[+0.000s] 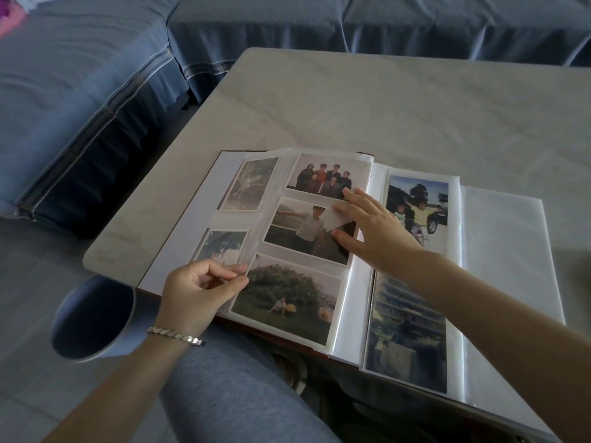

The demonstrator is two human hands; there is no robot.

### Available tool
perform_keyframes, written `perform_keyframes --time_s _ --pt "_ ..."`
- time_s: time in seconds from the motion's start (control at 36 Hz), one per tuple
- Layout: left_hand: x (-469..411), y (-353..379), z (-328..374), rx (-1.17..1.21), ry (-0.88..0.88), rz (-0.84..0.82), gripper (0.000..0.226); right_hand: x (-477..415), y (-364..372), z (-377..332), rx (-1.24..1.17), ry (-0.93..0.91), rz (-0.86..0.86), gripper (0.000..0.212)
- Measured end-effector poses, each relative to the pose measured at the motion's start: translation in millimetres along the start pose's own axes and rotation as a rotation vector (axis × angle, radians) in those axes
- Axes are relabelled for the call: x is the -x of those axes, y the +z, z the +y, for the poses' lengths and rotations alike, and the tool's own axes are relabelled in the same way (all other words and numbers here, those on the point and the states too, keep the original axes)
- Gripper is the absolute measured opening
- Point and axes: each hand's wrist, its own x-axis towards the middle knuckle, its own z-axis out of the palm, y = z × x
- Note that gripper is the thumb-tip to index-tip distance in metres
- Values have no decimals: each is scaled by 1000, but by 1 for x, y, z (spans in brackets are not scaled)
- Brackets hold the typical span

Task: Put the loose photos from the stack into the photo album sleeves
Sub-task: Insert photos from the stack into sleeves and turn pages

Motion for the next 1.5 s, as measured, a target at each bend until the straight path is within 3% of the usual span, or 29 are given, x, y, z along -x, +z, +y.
perform_keyframes --time_s 0.36,0.5,0.69,0.83,0.94,1.06,1.19,1.33,1.5 --pt "4 -2 4 -91 141 54 21 1 0 0 4 -1 -8 58" --pt "4 -2 10 -89 232 47 11 1 -1 -1 -4 1 -15 57" --pt "0 -2 5 -210 162 36 22 1 0 0 -5 12 -19 57" --pt "-9 4 9 -416 48 -136 28 1 -3 -5 -12 21 -36 58" --pt "-13 20 32 -625 287 -50 39 9 -12 -9 -67 3 -39 57" --pt "-12 52 68 -482 436 -77 31 36 -21 2 -85 49 -8 46" --pt "-15 107 95 -260 305 -286 30 81 -35 32 -80 212 85 48" --pt "-22 148 99 -389 100 -526 48 119 -44 58 -92 351 70 50" --pt "-28 165 102 -370 -39 -548 50 129 -43 64 -143 358 31 53"
